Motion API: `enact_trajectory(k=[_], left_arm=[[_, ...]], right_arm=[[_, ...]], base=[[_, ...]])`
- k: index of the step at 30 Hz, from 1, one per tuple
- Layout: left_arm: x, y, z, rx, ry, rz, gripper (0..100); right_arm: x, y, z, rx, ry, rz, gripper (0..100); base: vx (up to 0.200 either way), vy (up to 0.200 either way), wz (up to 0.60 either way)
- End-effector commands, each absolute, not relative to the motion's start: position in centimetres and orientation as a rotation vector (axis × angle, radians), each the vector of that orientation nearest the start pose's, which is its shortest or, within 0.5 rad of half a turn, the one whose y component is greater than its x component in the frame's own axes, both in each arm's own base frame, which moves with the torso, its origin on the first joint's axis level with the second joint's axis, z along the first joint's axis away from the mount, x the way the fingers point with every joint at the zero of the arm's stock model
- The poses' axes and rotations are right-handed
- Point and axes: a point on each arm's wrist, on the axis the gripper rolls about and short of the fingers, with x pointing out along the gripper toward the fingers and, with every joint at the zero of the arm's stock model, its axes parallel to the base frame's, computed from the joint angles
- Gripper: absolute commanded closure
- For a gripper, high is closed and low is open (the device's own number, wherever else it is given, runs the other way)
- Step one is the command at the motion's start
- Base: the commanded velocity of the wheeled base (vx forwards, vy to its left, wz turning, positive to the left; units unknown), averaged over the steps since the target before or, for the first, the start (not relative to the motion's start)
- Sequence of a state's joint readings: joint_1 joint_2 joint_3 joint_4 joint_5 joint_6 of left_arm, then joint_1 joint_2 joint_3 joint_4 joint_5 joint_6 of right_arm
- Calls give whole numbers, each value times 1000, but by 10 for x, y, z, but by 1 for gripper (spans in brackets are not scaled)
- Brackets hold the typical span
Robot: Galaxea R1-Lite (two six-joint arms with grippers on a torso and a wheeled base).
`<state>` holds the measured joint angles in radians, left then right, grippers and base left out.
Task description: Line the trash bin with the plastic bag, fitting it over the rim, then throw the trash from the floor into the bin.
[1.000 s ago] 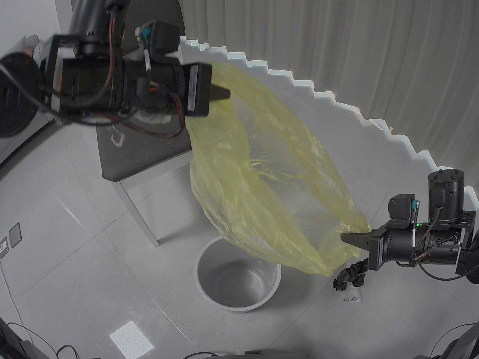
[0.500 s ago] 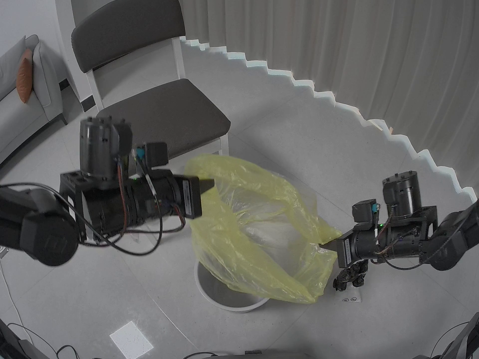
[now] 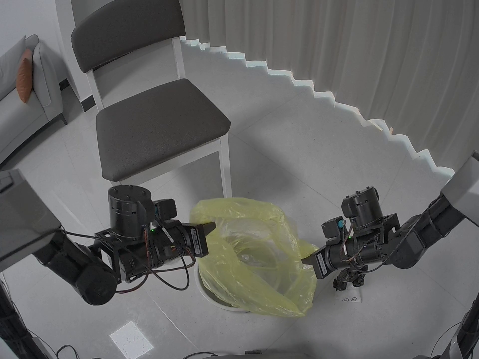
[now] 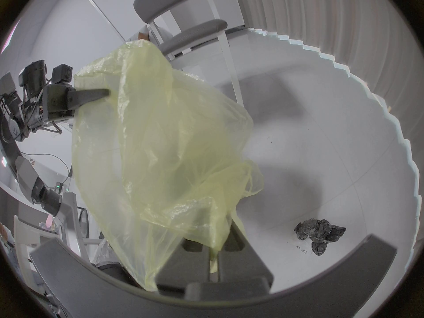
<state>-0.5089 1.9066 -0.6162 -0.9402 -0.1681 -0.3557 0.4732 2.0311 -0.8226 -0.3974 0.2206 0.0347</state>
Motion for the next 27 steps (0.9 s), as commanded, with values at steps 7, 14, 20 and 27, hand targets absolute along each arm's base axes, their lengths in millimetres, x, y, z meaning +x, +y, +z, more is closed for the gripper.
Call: enact_trajectory(k=[7,14,20,27], left_arm=[[296,-152,30,-303,611,-552,100],[305,-146,14,-319,624,-537,100],[306,-128,8,-327,646,-496,100],[303,-127,-11,-324,665,-497,100]], right_arm=[[322,168,16,-106,926,635,100],[336,175,3,-116,961,634,100],[346,185,-7,-124,979,642,100],[350,195,-17,-136,1009,654,100]], base=[[0,0,0],[0,0,0],[0,0,0],[0,0,0]])
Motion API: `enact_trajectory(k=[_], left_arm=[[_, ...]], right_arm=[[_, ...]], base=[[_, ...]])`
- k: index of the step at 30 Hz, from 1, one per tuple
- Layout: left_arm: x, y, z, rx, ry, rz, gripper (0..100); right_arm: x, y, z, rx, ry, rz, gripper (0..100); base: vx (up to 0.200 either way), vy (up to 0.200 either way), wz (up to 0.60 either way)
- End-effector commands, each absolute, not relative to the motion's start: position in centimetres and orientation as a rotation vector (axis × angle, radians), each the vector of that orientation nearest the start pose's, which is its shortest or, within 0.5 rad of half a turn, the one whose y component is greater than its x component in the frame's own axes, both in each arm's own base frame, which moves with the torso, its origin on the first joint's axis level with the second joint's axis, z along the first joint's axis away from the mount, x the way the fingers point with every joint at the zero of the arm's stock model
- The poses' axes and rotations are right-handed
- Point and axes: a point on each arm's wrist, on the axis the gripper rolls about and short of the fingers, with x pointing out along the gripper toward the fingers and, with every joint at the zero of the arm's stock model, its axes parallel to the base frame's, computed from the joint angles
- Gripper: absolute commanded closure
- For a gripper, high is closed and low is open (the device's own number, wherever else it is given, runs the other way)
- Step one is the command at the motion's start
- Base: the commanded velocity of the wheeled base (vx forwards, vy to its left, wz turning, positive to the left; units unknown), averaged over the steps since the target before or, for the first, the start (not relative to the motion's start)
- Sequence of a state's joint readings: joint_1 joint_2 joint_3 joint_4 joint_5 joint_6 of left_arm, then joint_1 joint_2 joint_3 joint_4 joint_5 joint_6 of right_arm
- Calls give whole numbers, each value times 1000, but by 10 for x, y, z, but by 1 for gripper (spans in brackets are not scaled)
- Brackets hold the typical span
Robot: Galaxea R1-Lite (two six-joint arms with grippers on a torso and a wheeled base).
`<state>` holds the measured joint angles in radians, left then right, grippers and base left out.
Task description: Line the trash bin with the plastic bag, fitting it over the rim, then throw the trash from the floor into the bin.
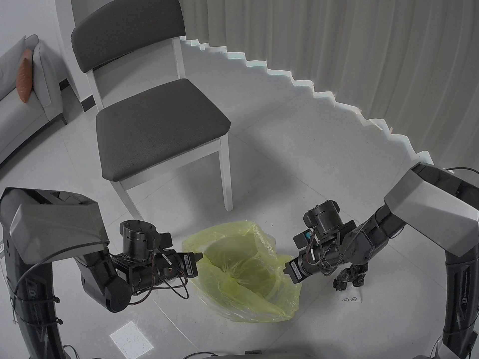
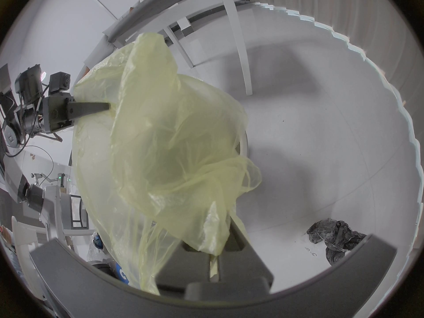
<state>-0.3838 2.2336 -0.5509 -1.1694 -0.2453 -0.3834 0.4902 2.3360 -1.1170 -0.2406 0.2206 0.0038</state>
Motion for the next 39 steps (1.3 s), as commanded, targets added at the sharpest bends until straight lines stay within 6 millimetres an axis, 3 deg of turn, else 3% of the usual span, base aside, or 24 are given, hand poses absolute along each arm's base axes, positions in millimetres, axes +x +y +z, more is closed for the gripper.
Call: enact_trajectory(k=[1,4,7,14,21,30,36,39], left_arm=[[306,-128,-17,-321,671,-501,100],[310,-126,-24,-313,681,-504,100],[315,-111,-36,-281,693,-468,100],[307,-89,-34,-264,702,-422,100],[313,-104,-39,-246,691,-463,100],[315,-124,-55,-225,718,-507,100],[302,-117,-61,-215,760,-487,100],[306,-110,-61,-206,732,-478,100]], right_arm=[[354,196,-19,-131,1004,650,100],[360,196,-21,-124,1000,641,100],[373,192,-24,-116,1014,615,100],[386,195,-22,-109,1004,606,100],[381,201,-24,-106,1019,607,100],[373,186,-36,-135,1088,539,100],[368,186,-37,-146,1108,542,100],[372,188,-36,-142,1089,543,100]], base=[[0,0,0],[0,0,0],[0,0,0],[0,0,0],[0,0,0],[0,0,0],[0,0,0],[0,0,0]])
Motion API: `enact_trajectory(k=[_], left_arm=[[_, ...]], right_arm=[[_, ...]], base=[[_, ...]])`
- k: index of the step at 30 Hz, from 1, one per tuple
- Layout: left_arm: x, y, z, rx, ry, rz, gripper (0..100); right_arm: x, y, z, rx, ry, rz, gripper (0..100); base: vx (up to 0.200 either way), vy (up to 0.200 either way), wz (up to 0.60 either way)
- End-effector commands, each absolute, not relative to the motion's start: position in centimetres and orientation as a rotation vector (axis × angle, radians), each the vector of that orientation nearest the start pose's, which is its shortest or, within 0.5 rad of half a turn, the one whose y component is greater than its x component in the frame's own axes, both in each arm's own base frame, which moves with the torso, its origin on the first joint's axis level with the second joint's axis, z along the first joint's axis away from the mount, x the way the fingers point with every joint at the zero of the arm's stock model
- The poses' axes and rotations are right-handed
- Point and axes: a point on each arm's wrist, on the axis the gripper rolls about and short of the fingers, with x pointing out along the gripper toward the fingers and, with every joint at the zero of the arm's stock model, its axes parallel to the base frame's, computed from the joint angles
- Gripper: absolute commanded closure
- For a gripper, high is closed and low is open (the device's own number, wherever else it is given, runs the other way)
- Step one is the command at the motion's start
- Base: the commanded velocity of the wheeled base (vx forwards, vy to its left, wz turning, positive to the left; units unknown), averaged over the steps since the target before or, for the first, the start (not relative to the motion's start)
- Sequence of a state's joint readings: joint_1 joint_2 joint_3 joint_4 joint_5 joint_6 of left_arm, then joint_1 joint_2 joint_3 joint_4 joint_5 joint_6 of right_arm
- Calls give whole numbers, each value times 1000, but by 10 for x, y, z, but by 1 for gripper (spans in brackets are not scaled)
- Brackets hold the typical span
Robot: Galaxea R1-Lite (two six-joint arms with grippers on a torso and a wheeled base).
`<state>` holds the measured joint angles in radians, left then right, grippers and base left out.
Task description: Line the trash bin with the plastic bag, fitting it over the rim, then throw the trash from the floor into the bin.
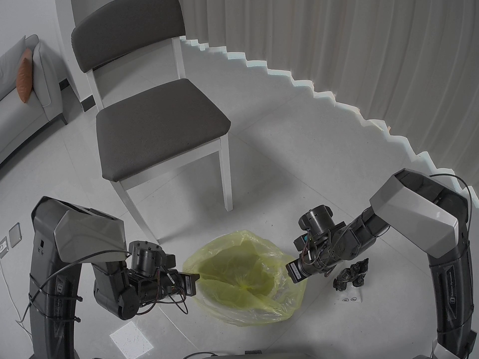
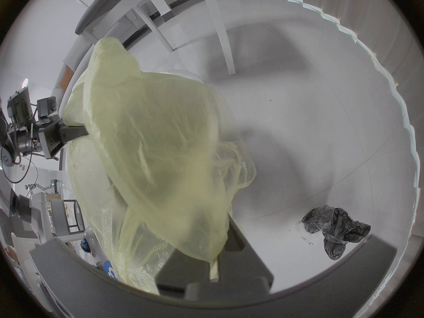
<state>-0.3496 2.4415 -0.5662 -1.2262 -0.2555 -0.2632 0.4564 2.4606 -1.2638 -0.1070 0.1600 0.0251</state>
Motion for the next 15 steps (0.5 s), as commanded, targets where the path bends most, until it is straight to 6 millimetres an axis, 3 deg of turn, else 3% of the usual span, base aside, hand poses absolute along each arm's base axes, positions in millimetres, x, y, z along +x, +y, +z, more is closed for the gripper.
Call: enact_trajectory(k=[1,9,10,15], left_arm=[[309,-108,-60,-206,719,-471,100],[328,-113,-62,-208,669,-478,100],[328,-113,-63,-207,671,-479,100],[326,-114,-63,-206,671,-484,100]], right_arm=[[376,188,-33,-139,1073,543,100],[393,183,-28,-128,1044,524,100],[393,183,-29,-130,1048,522,0],[391,178,-29,-137,1066,500,0]], base=[[0,0,0],[0,0,0],[0,0,0],[0,0,0]])
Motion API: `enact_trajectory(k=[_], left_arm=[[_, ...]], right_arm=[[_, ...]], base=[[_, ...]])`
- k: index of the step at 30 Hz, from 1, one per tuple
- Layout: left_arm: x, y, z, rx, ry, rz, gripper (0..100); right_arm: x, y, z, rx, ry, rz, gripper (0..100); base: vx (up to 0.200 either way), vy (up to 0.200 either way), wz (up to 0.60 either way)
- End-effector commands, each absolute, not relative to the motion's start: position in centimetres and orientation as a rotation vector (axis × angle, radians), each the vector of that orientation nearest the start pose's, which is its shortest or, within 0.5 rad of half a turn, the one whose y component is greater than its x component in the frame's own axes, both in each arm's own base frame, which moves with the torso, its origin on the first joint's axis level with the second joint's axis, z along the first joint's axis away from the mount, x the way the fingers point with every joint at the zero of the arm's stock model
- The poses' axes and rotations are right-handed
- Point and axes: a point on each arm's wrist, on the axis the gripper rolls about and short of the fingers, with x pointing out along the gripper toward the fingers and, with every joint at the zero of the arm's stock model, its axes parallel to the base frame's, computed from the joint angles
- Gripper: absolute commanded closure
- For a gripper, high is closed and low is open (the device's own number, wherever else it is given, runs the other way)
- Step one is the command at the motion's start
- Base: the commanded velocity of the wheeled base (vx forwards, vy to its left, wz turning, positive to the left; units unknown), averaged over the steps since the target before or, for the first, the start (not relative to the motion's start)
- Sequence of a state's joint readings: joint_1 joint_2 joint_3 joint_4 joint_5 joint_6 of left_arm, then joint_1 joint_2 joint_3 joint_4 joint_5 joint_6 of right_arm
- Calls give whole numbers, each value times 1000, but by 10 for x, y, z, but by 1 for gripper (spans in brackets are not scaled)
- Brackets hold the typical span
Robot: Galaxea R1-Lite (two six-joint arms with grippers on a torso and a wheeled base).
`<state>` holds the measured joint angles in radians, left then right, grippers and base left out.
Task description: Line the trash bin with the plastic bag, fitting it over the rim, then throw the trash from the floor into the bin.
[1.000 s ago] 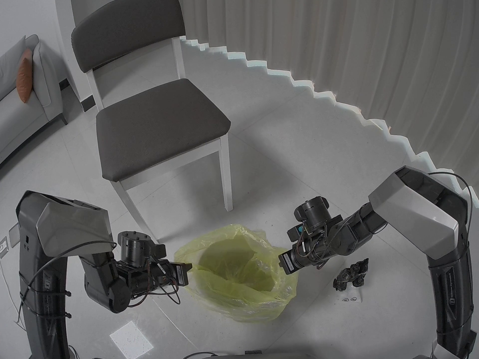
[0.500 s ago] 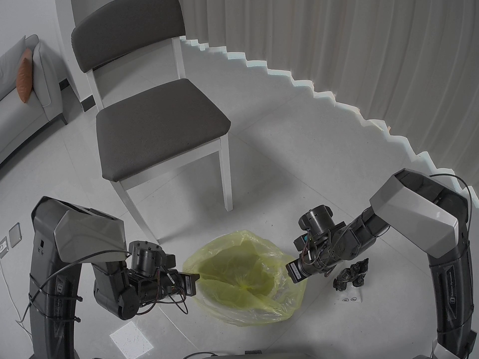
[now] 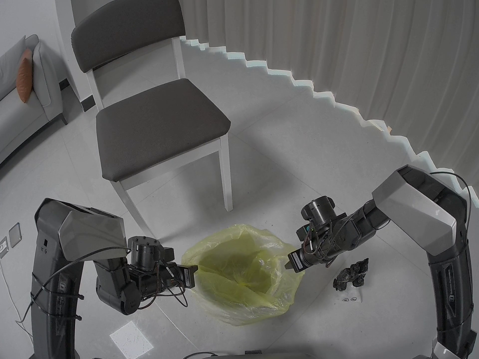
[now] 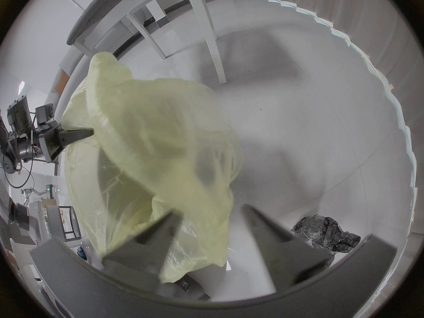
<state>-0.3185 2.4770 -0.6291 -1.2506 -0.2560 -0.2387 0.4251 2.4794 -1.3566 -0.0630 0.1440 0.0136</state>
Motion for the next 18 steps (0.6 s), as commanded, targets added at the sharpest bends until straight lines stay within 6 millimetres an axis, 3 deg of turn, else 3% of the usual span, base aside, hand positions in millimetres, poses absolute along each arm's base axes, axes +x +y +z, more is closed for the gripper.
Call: enact_trajectory(k=[1,6,7,15,18], left_arm=[[326,-113,-63,-207,671,-481,100],[329,-112,-65,-211,658,-475,100],[330,-112,-65,-211,653,-476,0],[328,-111,-68,-211,655,-474,0],[325,-109,-66,-212,648,-474,0]], right_arm=[[392,176,-24,-134,1053,494,0],[392,177,15,-126,965,505,0],[391,178,20,-129,952,510,0],[390,194,34,-164,892,562,0],[396,200,24,-170,896,569,0]], base=[[0,0,0],[0,0,0],[0,0,0],[0,0,0],[0,0,0]])
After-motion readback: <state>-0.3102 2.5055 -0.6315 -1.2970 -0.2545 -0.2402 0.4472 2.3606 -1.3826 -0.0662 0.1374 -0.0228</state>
